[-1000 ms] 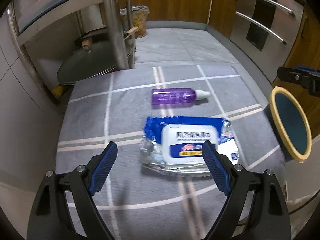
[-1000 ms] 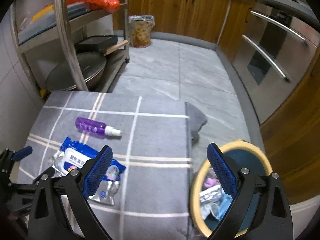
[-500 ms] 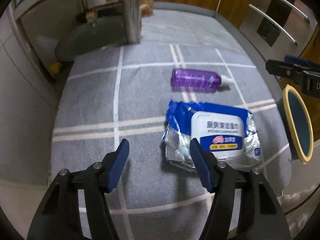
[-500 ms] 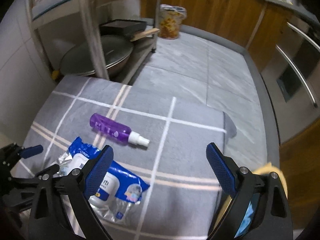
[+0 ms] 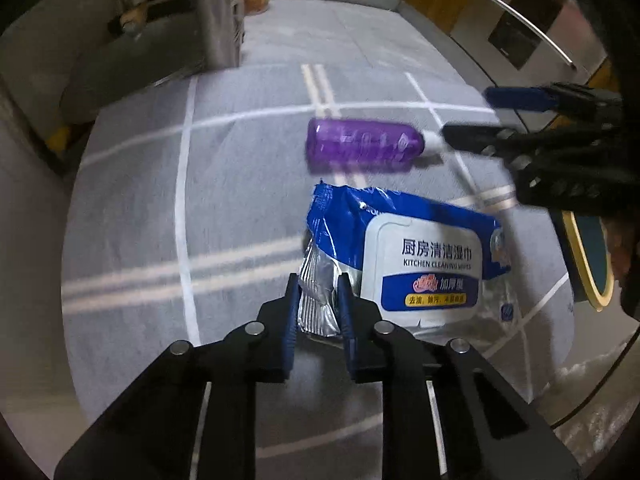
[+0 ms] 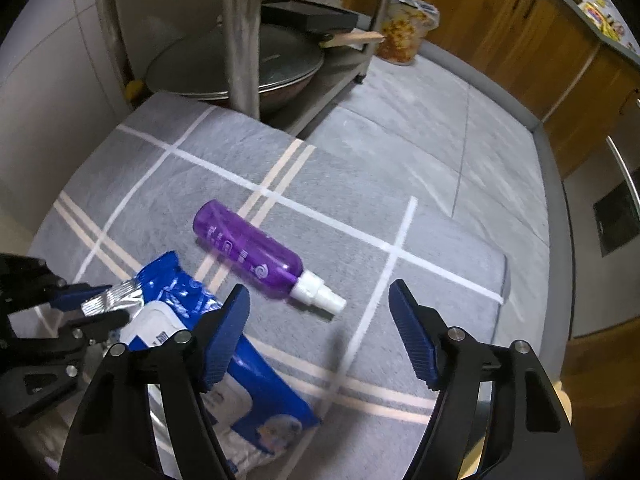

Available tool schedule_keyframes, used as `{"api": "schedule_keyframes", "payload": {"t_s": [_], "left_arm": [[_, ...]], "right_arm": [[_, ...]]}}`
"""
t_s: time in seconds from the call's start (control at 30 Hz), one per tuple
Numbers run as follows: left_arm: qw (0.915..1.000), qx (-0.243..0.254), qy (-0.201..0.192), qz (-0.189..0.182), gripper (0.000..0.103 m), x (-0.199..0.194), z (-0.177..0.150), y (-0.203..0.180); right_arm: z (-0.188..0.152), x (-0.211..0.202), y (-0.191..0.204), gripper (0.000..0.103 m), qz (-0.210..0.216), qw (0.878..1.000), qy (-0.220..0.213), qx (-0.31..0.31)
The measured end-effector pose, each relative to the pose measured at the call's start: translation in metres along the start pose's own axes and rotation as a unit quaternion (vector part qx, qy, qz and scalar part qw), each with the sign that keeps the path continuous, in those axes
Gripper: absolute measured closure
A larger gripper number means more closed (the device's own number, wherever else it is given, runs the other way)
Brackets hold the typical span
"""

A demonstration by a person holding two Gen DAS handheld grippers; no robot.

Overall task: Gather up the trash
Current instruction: 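Grasp the wipes pack with the left tool while the right grasps the purple spray bottle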

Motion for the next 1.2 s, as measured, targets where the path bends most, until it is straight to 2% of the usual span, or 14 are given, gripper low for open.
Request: {"api": "schedule_keyframes", "payload": {"t_s": [0.1,0.27,0.4,0.63,0.8,0.93,1.0,1.2], "left_arm": [[0.9998,0.011,-0.011,0.008,0.087,-0.003,0.012,0.003],[0.9999,0.009,-0.003,0.010,0.087,0.003,0.017,0.013],[0.9999,0.007,0.005,0.006,0.087,0.006,0.020,0.020],[0.9999,0.013,0.008,0.004,0.087,0.012,0.028,0.024],[0.9999,0.013,0.010,0.004,0.087,0.012,0.030,0.024],[0.9998,0.015,0.010,0.005,0.087,0.012,0.031,0.024],[0.9998,0.017,0.003,0.005,0.088,0.008,0.034,0.023],[0.9995,0.020,-0.021,0.012,0.091,-0.005,0.044,0.020]], "right_arm": [[0.004,0.007,0.006,0.030,0.001,1.000,0.003,-0.009],[0.013,0.020,0.017,0.031,0.011,1.000,0.008,-0.018],[0.015,0.033,0.031,0.040,0.018,0.999,0.019,-0.040],[0.012,0.049,0.043,0.046,0.005,0.997,0.030,-0.077],[0.011,0.055,0.038,0.049,0.006,0.997,0.037,-0.070],[0.013,0.056,0.033,0.062,0.007,0.997,0.048,-0.053],[0.014,0.056,0.031,0.064,0.011,0.998,0.052,-0.044],[0.017,0.045,0.022,0.065,0.021,0.999,0.048,-0.016]]}}
Point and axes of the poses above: each gripper's, at about its wrist camera, not at the fingertips, and x roughly the way its jaws point, y to its left, z to its top, the point moved 9 cm from there along x, roughly the way its jaws point, and after that the axes turned 12 degrees about x, right-handed, at the moved point
